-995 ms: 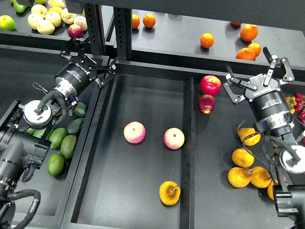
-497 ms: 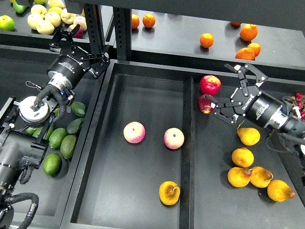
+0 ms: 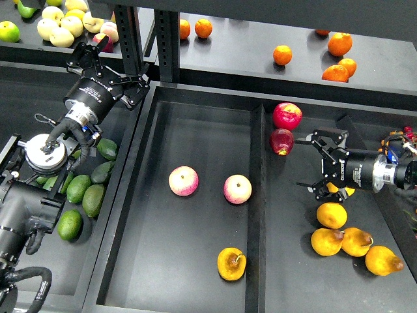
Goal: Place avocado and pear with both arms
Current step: 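Move the right gripper over the tray toward the yellow pear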
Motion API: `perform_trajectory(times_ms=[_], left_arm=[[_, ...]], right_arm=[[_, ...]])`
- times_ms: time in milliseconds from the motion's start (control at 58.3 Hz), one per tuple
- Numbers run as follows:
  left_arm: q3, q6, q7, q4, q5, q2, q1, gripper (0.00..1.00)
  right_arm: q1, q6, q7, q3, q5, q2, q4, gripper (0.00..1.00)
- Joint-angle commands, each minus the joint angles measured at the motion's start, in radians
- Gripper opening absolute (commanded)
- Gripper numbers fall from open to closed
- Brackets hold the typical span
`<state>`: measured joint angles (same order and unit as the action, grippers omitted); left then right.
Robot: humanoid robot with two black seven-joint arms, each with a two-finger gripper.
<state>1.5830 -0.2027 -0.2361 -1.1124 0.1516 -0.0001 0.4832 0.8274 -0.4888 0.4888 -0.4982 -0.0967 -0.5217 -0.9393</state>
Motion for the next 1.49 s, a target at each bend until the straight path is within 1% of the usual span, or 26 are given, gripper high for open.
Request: perform_trajectory(times_ms=[0, 669, 772, 1012, 1320, 1475], left_arm=[[0.002, 0.000, 0.001, 0.002, 0.000, 0.000, -0.003, 1.00], [0.000, 0.000, 0.001, 0.025, 0.000, 0.000, -0.017, 1.00], [0.000, 0.000, 0.001, 0.025, 0.000, 0.000, -0.018, 1.00], [0.000, 0.000, -0.002, 0.026, 0.000, 0.000, -0.026, 1.00], [-0.005, 0.002, -0.003, 0.039, 0.000, 0.000, -0.028, 1.00], [-0.006, 0.002, -0.005, 0.039, 0.000, 0.000, -0.028, 1.00]], right_arm=[[-0.005, 0.000, 0.000, 0.055, -0.006, 0.031, -0.001, 1.00], [-0.022, 0.000, 0.000, 0.079, -0.028, 0.074, -0.001, 1.00], [-0.021, 0.000, 0.000, 0.113, -0.070, 0.101, -0.001, 1.00], [-0.022, 0.000, 0.000, 0.125, -0.093, 0.152, 0.005, 1.00], [-0.036, 0.000, 0.000, 0.211, -0.098, 0.144, 0.005, 1.00], [-0.033, 0.000, 0.000, 0.294, -0.100, 0.134, 0.011, 1.00]])
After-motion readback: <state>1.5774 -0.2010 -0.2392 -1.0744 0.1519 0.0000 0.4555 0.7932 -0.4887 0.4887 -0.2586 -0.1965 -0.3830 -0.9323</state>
